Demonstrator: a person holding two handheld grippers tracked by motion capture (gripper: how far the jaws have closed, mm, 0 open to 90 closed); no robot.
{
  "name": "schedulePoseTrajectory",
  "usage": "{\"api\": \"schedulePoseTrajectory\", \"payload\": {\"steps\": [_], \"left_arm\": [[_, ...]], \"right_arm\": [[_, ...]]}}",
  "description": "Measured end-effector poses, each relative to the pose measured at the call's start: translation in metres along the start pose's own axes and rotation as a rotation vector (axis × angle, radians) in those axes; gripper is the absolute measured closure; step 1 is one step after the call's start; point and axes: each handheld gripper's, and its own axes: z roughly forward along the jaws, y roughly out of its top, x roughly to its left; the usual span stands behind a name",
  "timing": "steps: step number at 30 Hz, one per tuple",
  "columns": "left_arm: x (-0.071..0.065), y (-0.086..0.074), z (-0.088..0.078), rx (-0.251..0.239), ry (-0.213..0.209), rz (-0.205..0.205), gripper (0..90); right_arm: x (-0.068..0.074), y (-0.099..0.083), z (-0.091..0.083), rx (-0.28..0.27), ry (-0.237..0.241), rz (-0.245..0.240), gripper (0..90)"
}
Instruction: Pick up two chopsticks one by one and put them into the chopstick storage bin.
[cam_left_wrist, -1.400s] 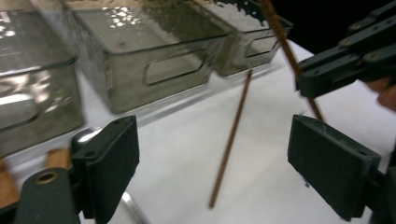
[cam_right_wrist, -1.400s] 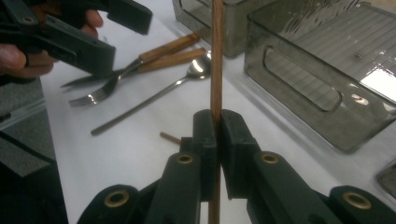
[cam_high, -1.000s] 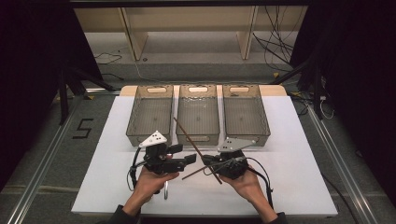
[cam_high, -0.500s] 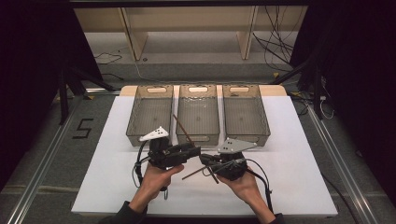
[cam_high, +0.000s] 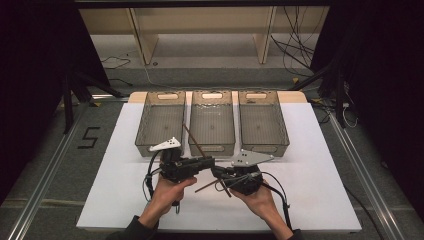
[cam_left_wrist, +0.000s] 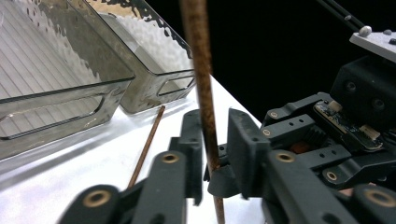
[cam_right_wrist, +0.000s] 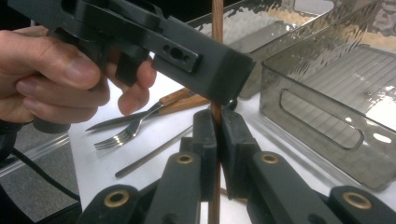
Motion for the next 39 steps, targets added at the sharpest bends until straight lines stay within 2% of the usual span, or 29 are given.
{"api": "schedulePoseTrajectory", "payload": {"steps": [4,8,9,10,11,12,13,16,17,20,23,30,34,39], "left_arm": [[0.003,0.001,-0.002,-0.009,-0.047,-0.027,83.4],[0.005,0.0,-0.002,-0.009,-0.06,-0.035,84.1],[0.005,0.0,-0.003,-0.013,-0.058,-0.029,84.3],[0.006,0.001,-0.005,-0.015,-0.058,-0.032,84.3],[0.006,0.002,-0.007,-0.022,-0.062,-0.032,84.3],[0.007,0.004,-0.01,-0.023,-0.063,-0.027,84.3],[0.008,0.006,-0.014,-0.024,-0.057,-0.022,84.3],[0.014,0.014,-0.026,-0.024,-0.032,-0.004,84.3],[0.017,0.017,-0.03,-0.017,-0.021,-0.002,84.3],[0.028,0.03,-0.043,-0.005,0.012,-0.002,84.3],[0.036,0.047,-0.057,-0.002,0.049,0.01,84.3],[0.045,0.086,-0.076,0.038,0.127,0.057,84.3],[0.054,0.103,-0.075,0.075,0.153,0.054,84.3],[0.061,0.12,-0.074,0.077,0.188,0.058,84.2]], "right_arm": [[0.001,0.0,-0.001,-0.017,0.003,-0.01,85.4],[0.001,0.0,-0.001,-0.016,0.004,-0.011,84.0],[0.0,-0.001,-0.003,-0.015,0.002,-0.011,79.3],[0.0,-0.001,-0.003,-0.015,0.002,-0.011,79.3],[0.0,0.0,-0.006,-0.007,-0.003,-0.021,70.9],[0.0,0.0,-0.006,-0.007,-0.003,-0.021,70.9],[0.0,0.0,-0.009,0.006,-0.012,-0.025,63.3],[-0.003,-0.003,-0.016,0.004,0.005,-0.023,55.9],[-0.003,-0.003,-0.016,0.004,0.005,-0.023,55.9],[-0.006,-0.009,-0.02,0.031,-0.002,-0.028,46.9],[-0.009,-0.021,-0.023,0.056,-0.004,-0.011,37.0],[-0.013,-0.033,-0.035,0.051,-0.022,0.019,31.0],[-0.017,-0.039,-0.045,0.026,-0.036,0.04,29.0],[-0.018,-0.044,-0.053,0.011,-0.04,0.044,25.0]]}}
